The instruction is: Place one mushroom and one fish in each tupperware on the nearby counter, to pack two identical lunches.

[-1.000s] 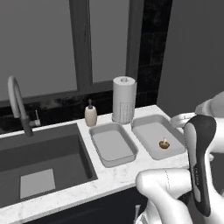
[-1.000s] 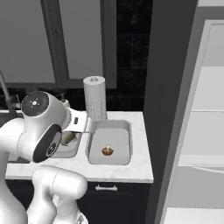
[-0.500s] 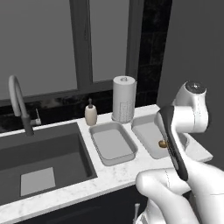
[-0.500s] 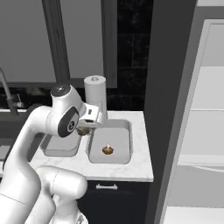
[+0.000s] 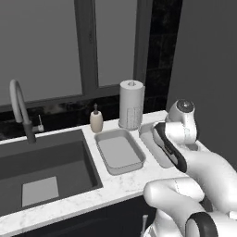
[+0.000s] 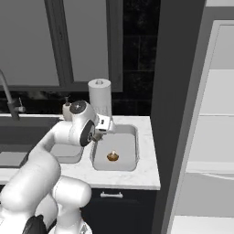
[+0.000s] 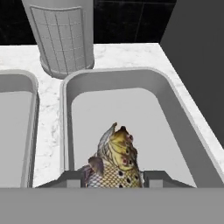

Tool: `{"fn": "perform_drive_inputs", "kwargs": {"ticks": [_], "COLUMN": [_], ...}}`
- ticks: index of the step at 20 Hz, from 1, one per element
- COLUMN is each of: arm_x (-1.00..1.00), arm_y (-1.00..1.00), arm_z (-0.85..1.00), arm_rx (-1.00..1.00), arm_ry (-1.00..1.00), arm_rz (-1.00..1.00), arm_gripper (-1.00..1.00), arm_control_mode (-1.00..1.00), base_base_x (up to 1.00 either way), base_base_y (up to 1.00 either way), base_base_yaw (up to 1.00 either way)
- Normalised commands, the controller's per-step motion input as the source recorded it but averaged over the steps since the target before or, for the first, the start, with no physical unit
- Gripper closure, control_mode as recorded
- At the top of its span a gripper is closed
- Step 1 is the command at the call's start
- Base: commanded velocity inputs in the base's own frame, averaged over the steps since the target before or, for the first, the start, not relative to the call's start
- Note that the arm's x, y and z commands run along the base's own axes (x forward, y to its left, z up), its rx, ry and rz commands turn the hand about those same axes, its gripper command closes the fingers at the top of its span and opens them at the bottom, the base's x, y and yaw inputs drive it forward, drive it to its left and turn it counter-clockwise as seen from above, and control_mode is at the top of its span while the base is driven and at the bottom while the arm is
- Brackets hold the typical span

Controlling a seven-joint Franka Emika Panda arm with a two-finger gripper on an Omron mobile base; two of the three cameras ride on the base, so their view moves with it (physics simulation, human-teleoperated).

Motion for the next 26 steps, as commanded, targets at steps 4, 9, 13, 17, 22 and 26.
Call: {"fn": "perform_drive_inputs", "kwargs": {"ticks": [4, 9, 13, 17, 22, 26], "arm_x": [0.74, 0.05, -0.23, -1.0, -0.95, -0.5], "arm_y": [-0.12, -0.05, 0.02, 0.08, 0.13, 0.0], "arm_z": [-0.42, -0.01, 0.31, 0.83, 0.66, 0.03], "arm_rx": [0.0, 0.0, 0.0, 0.0, 0.0, -0.01], "arm_ry": [0.0, 0.0, 0.0, -0.1, -0.07, 0.0], "arm_rz": [0.0, 0.02, 0.0, 0.0, 0.0, 0.0], "arm_gripper": [-1.0, -1.0, -1.0, -1.0, -1.0, -1.0], "arm_control_mode": [-1.0, -1.0, -1.0, -1.0, -1.0, 1.0], "base_base_x": [0.0, 0.0, 0.0, 0.0, 0.0, -0.5], "base_base_y": [0.0, 0.0, 0.0, 0.0, 0.0, -0.17], "base_base_yaw": [0.0, 0.0, 0.0, 0.0, 0.0, 0.04]}}
